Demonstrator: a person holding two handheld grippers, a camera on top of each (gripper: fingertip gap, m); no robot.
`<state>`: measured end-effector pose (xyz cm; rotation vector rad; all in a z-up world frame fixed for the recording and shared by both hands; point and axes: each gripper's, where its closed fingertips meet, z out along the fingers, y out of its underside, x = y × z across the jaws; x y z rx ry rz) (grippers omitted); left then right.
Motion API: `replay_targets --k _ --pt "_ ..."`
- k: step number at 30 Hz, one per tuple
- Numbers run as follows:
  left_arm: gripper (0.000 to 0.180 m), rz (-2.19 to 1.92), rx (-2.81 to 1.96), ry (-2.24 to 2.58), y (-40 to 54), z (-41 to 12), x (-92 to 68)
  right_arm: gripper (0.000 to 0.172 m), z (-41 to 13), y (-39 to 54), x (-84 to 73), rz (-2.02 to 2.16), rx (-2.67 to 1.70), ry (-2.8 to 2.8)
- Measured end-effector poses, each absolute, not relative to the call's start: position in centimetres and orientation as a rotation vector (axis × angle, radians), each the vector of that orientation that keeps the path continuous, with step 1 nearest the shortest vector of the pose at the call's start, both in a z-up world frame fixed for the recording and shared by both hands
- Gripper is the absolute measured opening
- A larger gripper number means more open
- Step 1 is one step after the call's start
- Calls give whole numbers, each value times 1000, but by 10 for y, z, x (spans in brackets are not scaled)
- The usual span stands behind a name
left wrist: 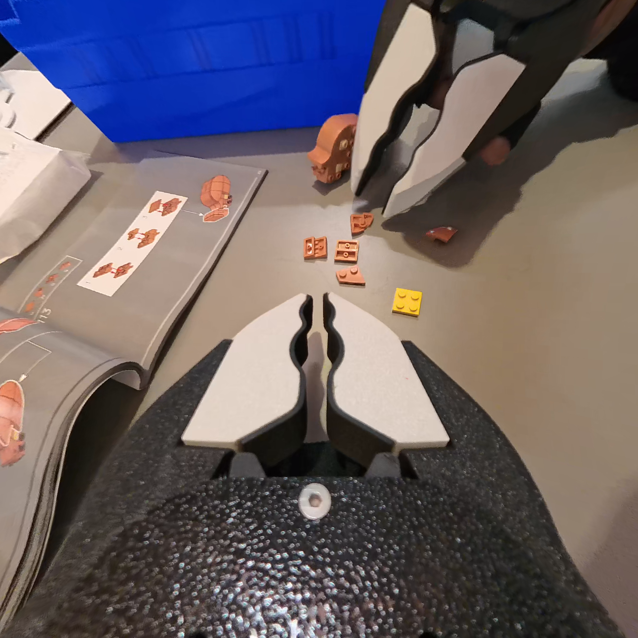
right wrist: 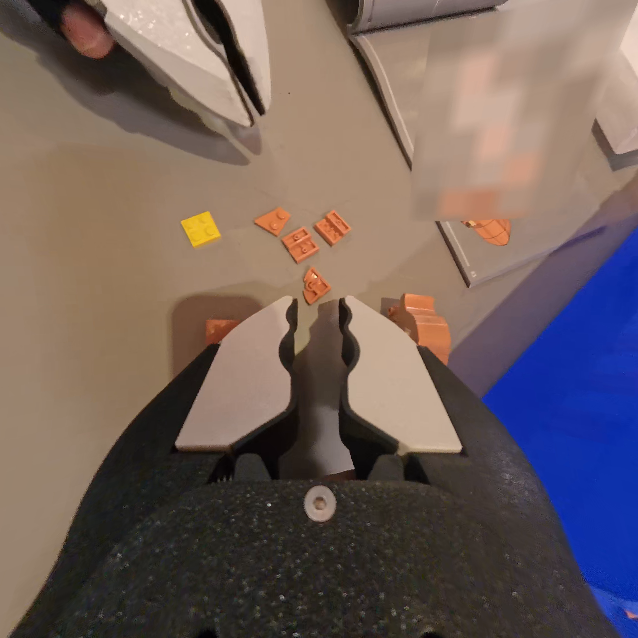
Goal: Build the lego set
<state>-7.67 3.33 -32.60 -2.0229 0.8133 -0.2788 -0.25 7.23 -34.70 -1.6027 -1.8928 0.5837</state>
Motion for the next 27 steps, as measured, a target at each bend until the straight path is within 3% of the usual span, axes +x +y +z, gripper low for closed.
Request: replay_targets --k 4,7,14,20,27 --pt "5 -275 -2024 825 33 -328 -75 23 -353 69 -8 566 -1630 -1897" --pt "5 -278 -2024 821 33 -327 -75 9 -354 69 -11 536 -1631 -1887" --pt "5 -317 -2009 816 31 -325 -71 8 -345 68 -14 506 -1512 -1864" --pt "7 -605 -1974 725 24 -313 -56 8 -302 49 -32 610 -1218 -1761" --pt "21 -873 -1901 601 22 -295 -46 8 -289 25 -45 562 -971 -1720"
